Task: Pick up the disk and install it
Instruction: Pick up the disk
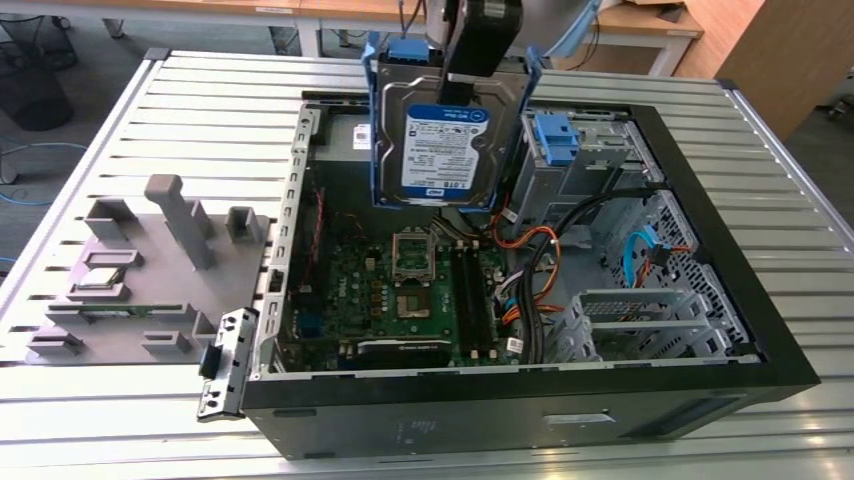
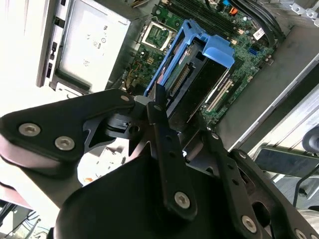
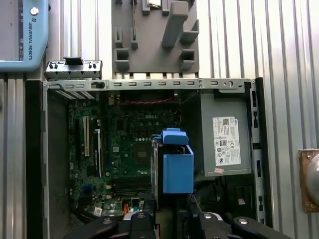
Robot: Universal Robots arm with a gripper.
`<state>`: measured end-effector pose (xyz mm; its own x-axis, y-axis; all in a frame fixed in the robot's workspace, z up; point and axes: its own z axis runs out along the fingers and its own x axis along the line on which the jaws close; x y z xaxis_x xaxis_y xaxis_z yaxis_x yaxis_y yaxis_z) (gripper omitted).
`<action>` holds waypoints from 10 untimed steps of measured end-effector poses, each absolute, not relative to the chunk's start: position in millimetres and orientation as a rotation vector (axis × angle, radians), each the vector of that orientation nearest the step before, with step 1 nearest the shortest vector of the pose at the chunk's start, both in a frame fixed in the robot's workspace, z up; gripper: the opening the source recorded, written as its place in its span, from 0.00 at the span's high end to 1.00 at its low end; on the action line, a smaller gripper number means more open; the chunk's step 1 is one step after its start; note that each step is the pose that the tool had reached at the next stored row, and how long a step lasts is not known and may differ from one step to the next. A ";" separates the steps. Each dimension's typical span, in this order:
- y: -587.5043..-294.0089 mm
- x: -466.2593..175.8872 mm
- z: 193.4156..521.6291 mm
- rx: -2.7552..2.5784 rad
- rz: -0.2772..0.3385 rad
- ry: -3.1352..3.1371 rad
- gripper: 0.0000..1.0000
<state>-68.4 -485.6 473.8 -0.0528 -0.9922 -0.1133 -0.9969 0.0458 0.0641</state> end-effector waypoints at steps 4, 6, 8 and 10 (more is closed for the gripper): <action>-489.2 -62.7 473.6 -2.134 0.194 2.246 0.65; -490.8 -59.4 473.5 -2.133 0.194 2.247 0.65; -492.3 -55.5 473.4 -2.132 0.195 2.248 0.65; -493.8 -51.8 473.3 -2.132 0.195 2.248 0.65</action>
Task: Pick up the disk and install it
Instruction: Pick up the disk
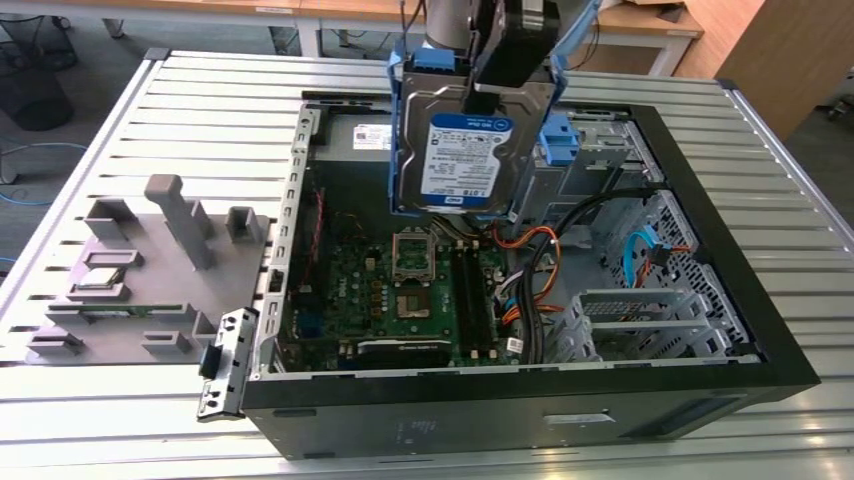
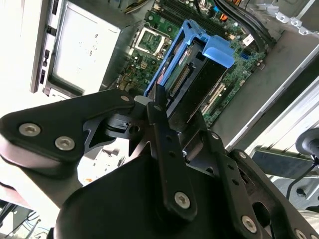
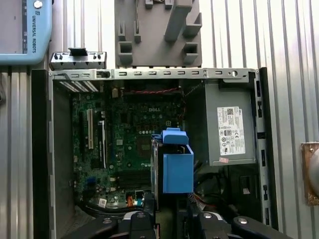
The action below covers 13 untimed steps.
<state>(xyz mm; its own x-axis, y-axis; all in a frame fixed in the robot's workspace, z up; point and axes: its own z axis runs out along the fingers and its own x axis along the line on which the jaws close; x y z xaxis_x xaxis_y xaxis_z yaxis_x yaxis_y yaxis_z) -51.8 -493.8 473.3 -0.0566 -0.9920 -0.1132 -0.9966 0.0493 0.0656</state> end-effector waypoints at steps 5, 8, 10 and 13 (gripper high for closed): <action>-497.4 -41.4 473.1 -2.131 0.196 2.250 0.65; -499.4 -34.9 472.9 -2.130 0.197 2.251 0.65; -500.7 -30.4 473.0 -2.130 0.198 2.252 0.65; -503.3 -21.1 472.8 -2.130 0.199 2.253 0.65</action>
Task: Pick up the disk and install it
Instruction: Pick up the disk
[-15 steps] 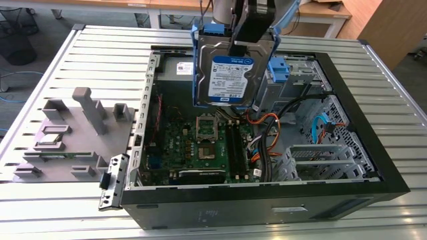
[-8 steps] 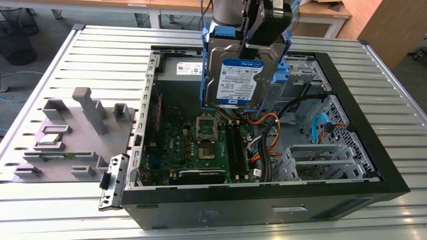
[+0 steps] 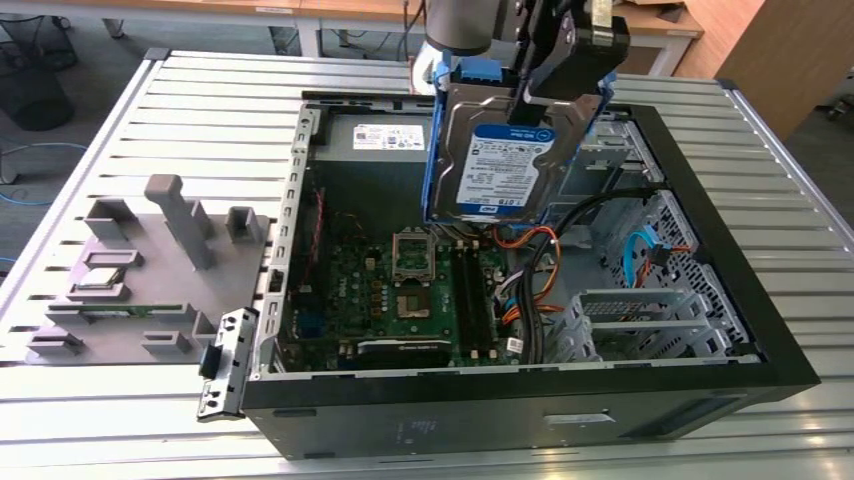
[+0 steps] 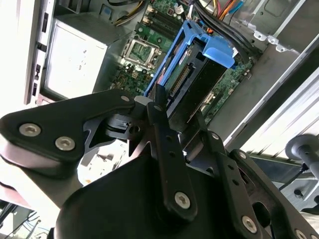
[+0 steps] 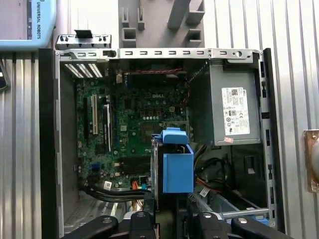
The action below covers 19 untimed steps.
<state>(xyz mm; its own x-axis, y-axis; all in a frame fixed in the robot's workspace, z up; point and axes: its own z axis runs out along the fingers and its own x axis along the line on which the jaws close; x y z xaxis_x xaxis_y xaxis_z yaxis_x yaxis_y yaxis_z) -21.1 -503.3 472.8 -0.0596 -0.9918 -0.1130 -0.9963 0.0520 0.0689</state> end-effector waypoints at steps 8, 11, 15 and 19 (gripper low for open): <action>-508.3 -2.8 472.6 -2.129 0.201 2.255 0.65; -510.3 4.2 472.5 -2.129 0.202 2.256 0.65; -512.8 12.6 472.4 -2.128 0.203 2.257 0.65; -516.5 15.8 472.3 -2.124 0.203 2.261 0.65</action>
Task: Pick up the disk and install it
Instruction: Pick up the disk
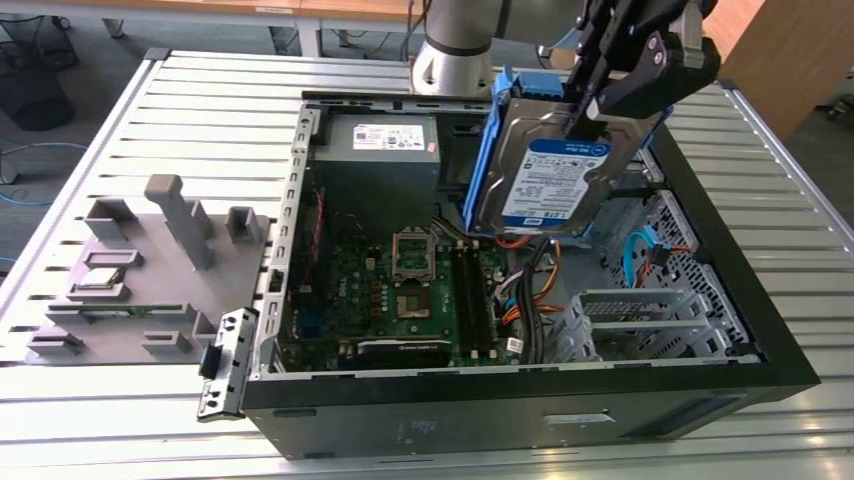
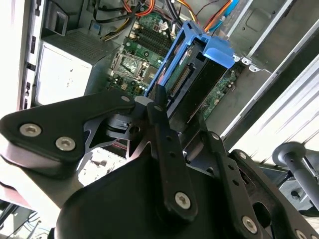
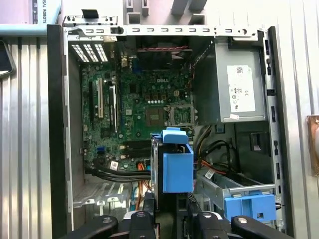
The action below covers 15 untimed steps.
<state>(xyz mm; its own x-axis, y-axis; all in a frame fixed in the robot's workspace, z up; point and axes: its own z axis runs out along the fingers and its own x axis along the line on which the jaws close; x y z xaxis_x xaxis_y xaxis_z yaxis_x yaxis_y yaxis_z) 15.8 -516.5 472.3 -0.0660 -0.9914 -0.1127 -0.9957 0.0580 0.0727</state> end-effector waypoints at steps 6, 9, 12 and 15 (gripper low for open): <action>-523.6 18.3 472.2 -2.117 0.203 2.268 0.65; -527.3 19.4 472.2 -2.113 0.202 2.271 0.65; -531.2 20.7 472.1 -2.110 0.202 2.274 0.65; -534.9 21.9 472.1 -2.106 0.202 2.277 0.65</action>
<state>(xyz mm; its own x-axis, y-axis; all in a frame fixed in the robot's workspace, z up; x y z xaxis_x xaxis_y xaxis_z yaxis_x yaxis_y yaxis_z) 21.9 -534.9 472.1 -0.0815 -0.9903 -0.1126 -0.9946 0.0736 0.0727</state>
